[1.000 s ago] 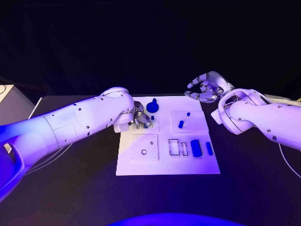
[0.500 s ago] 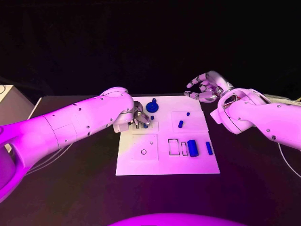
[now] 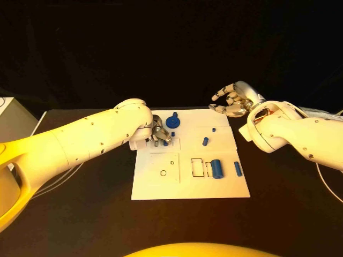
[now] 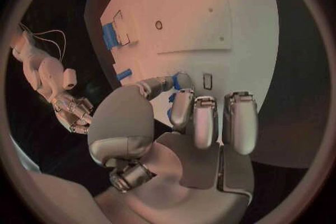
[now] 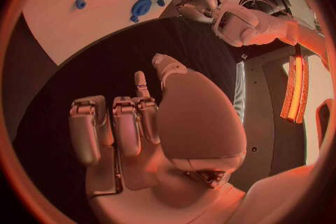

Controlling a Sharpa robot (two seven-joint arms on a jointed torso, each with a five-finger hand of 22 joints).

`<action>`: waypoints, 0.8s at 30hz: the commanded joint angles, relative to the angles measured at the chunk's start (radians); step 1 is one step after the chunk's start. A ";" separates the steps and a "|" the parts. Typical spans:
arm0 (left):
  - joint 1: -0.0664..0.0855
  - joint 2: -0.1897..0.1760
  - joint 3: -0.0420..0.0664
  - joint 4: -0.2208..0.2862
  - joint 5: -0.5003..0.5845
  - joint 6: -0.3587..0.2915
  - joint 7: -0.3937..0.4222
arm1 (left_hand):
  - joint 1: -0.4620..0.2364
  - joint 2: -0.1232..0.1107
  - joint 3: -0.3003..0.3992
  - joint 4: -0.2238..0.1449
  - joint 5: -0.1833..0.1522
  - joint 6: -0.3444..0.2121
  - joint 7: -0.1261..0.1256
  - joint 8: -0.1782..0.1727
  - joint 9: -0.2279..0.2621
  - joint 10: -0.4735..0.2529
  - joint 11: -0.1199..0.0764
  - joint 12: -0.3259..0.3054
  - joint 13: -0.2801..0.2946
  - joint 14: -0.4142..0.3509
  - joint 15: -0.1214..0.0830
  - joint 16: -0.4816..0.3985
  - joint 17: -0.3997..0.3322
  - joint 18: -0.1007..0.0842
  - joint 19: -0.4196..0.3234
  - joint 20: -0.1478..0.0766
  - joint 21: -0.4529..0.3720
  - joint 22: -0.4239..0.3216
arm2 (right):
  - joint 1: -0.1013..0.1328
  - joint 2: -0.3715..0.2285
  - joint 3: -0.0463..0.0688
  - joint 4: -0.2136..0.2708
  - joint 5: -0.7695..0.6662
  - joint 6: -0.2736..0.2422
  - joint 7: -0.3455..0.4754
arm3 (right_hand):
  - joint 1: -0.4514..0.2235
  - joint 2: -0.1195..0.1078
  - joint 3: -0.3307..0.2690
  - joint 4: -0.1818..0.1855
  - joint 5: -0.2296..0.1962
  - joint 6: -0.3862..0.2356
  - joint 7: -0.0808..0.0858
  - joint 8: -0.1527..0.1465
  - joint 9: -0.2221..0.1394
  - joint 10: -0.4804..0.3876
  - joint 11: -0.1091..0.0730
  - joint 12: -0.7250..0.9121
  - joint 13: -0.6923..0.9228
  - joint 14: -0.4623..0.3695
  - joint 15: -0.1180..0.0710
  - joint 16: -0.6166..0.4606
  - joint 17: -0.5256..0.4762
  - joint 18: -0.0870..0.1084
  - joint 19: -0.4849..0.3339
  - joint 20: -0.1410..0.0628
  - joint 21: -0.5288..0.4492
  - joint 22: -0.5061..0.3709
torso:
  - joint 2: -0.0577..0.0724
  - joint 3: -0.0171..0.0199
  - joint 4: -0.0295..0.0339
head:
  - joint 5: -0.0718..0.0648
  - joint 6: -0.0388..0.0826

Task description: Assemble the parts on the task board

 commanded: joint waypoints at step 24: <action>-0.007 -0.021 -0.014 0.013 -0.027 0.013 0.001 | 0.005 -0.086 -0.199 0.078 -0.008 0.043 -0.036 -0.024 0.015 -0.001 -0.001 -0.008 0.004 0.104 -0.006 0.003 0.263 -0.017 0.000 -0.009 -0.003 0.061 | 0.000 -0.006 0.000 0.004 -0.011 0.004 0.014 | -0.011 -0.006 0.007 0.001 0.005 -0.008 0.001 0.006 0.002 0.047 -0.004 -0.003 0.219 0.102 -0.006 0.006 0.263 -0.015 0.095 -0.004 -0.003 0.241 | 0.000 -0.0007 0.0012 | -0.004 -0.003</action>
